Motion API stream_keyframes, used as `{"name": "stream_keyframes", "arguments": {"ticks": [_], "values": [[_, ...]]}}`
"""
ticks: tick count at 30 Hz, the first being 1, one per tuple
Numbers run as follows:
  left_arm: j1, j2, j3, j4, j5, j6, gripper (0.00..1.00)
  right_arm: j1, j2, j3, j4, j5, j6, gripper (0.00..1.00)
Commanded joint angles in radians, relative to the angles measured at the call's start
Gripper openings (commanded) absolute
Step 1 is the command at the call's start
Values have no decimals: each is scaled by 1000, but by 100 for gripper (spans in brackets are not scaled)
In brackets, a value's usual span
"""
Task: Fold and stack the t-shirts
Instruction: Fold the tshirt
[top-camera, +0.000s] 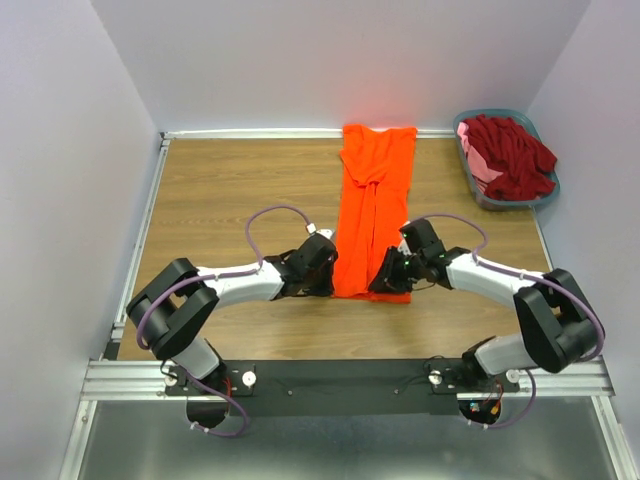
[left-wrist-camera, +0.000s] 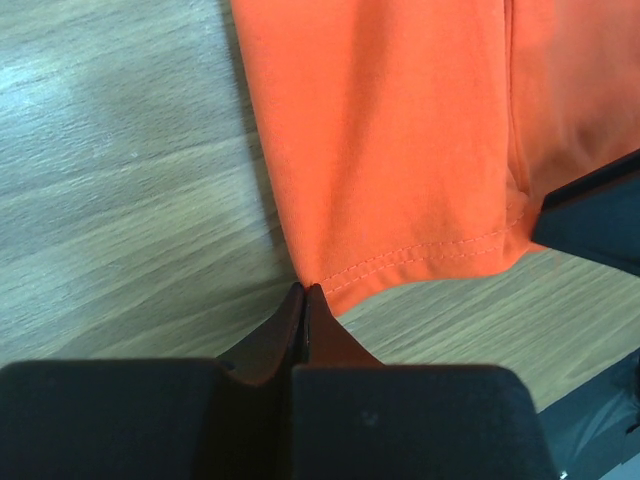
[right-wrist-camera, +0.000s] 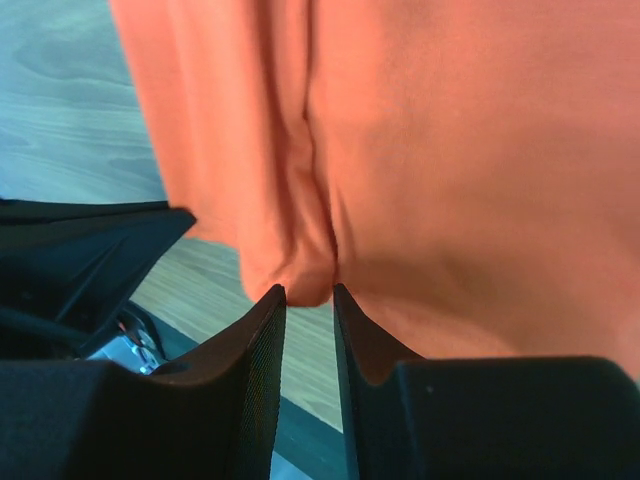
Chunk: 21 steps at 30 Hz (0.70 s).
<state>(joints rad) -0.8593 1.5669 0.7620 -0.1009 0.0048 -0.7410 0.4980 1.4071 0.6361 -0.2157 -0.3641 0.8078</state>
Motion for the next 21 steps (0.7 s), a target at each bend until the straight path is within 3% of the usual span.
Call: {"name": "stream_keyframes", "arguments": {"ticks": [1, 7, 11, 12, 21], "values": [[0, -21, -16, 1, 20, 6, 0, 30, 56, 11, 41, 27, 19, 34], [0, -24, -21, 1, 17, 8, 0, 34, 59, -15, 53, 62, 24, 30], [0, -28, -29, 3, 15, 3, 0, 33, 24, -27, 52, 56, 28, 11], [0, -30, -30, 3, 12, 0, 0, 33, -2, -29, 52, 51, 36, 2], [2, -30, -27, -23, 11, -15, 0, 36, -117, -100, -36, 63, 123, 1]]}}
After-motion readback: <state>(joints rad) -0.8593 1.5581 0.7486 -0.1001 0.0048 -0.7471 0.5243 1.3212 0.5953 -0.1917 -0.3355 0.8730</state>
